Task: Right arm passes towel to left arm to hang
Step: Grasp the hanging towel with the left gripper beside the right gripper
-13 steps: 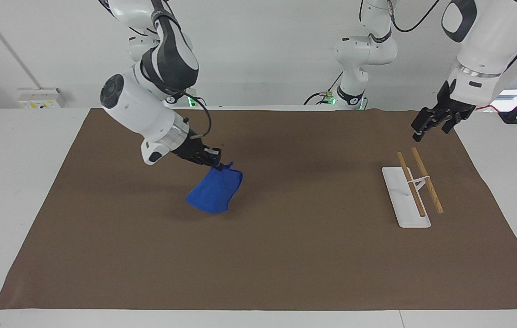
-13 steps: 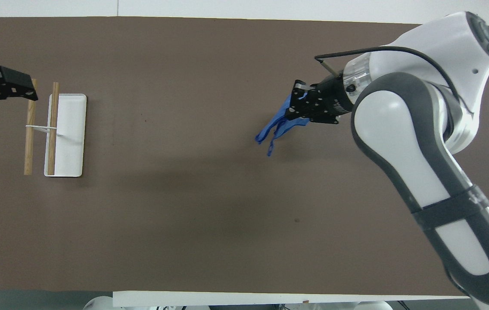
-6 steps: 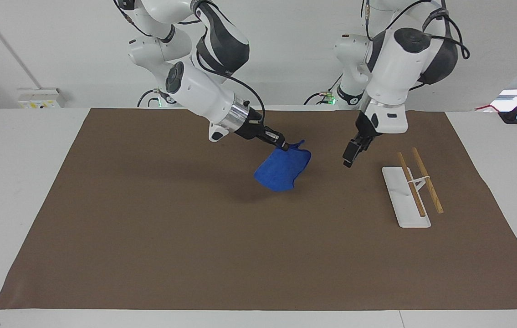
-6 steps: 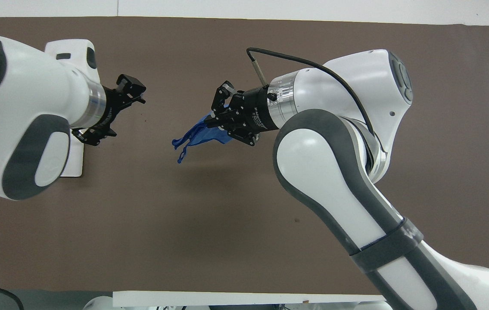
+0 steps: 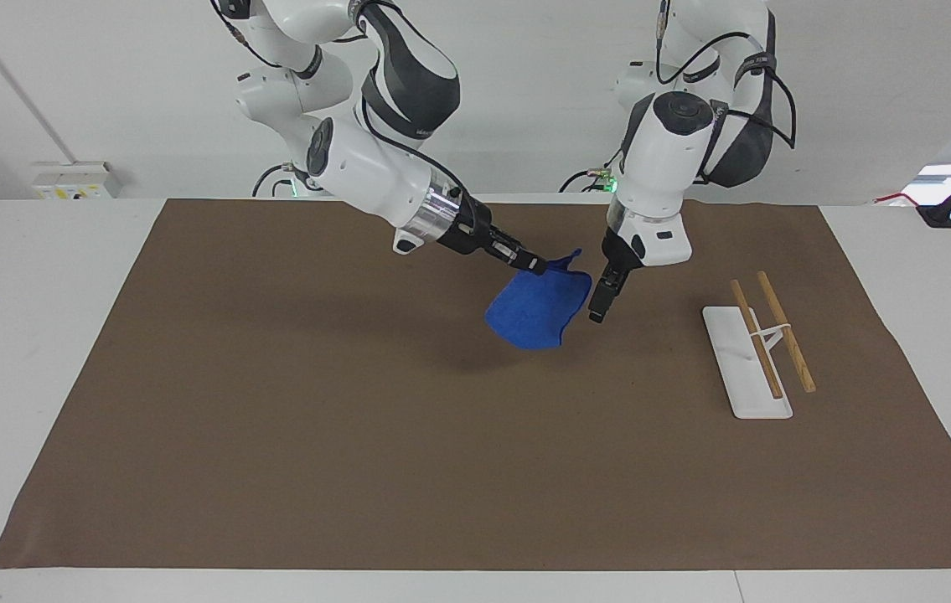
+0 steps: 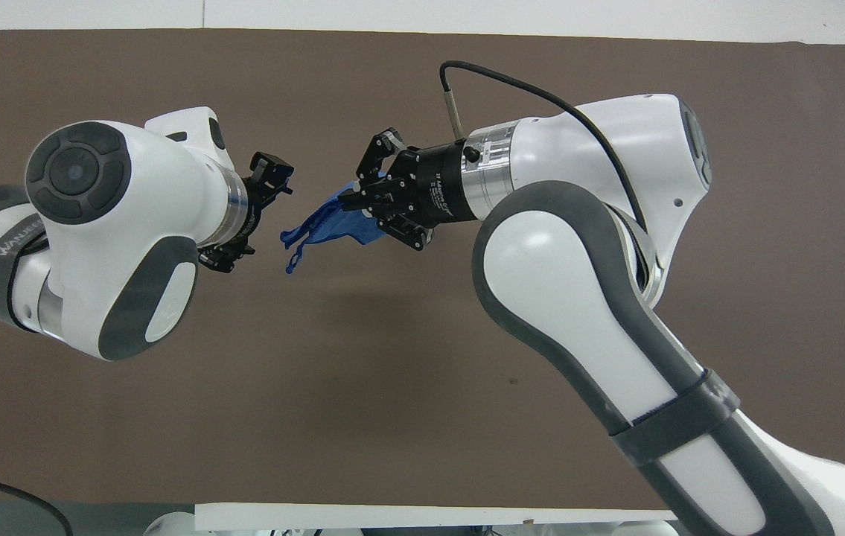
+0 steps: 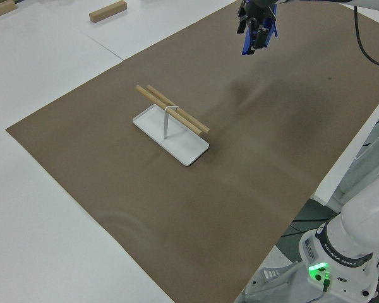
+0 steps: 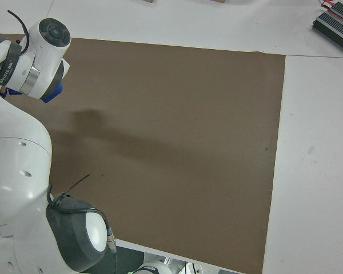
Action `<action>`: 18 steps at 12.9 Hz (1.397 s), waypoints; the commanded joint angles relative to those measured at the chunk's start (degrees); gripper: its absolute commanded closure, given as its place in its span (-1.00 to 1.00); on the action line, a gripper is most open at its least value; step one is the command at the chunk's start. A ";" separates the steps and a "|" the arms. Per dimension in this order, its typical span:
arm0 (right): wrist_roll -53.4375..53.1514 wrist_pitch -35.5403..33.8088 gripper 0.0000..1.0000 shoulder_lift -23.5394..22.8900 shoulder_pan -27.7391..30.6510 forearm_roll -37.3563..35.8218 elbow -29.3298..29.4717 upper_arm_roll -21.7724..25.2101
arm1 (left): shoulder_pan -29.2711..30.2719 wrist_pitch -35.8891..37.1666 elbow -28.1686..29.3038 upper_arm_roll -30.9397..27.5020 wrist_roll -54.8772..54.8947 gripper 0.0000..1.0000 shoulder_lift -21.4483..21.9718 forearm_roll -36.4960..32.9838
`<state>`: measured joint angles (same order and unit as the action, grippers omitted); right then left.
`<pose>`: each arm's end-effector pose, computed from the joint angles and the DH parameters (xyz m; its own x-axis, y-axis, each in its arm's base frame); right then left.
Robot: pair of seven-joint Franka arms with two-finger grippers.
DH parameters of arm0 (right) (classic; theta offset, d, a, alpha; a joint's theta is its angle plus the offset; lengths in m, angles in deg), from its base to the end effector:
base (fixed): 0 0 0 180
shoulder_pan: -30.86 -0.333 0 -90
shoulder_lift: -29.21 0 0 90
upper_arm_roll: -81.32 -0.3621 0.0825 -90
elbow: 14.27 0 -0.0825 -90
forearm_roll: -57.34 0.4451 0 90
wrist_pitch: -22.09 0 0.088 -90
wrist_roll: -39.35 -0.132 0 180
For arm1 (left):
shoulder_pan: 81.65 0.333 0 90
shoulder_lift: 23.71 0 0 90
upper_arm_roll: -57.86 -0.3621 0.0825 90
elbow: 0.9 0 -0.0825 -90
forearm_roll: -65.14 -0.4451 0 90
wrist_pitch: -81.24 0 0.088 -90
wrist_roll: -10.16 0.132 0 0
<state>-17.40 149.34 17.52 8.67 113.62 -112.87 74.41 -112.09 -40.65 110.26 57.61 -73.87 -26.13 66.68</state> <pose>0.6206 0.3875 0.5170 0.5547 -0.5213 -0.6485 -0.8313 -0.3138 -0.4588 0.5565 -0.3258 0.4710 0.5804 0.8143 -0.0093 0.8064 -0.5731 0.1461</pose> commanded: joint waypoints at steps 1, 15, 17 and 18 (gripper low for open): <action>-0.64 0.98 1.00 0.09 -0.31 1.28 -0.28 0.06 | -1.98 -2.46 0.64 -0.80 -5.34 -0.87 0.23 2.76; -0.73 1.07 1.00 0.09 -0.31 1.20 -0.37 0.06 | -3.22 -2.65 -2.25 -0.89 -13.88 0.97 -1.35 6.11; -0.46 1.25 0.97 0.09 -0.40 1.11 -0.37 0.06 | -2.25 -1.34 -5.32 -1.06 -13.88 1.00 -2.49 6.11; -0.11 1.42 0.53 0.09 -0.40 0.59 -0.37 0.06 | -2.25 -0.11 -7.43 -1.15 -13.79 1.00 -3.72 6.03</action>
<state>-17.60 149.39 17.46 8.66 113.64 -112.90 74.41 -114.79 -42.99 107.16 56.58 -87.26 -27.31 72.18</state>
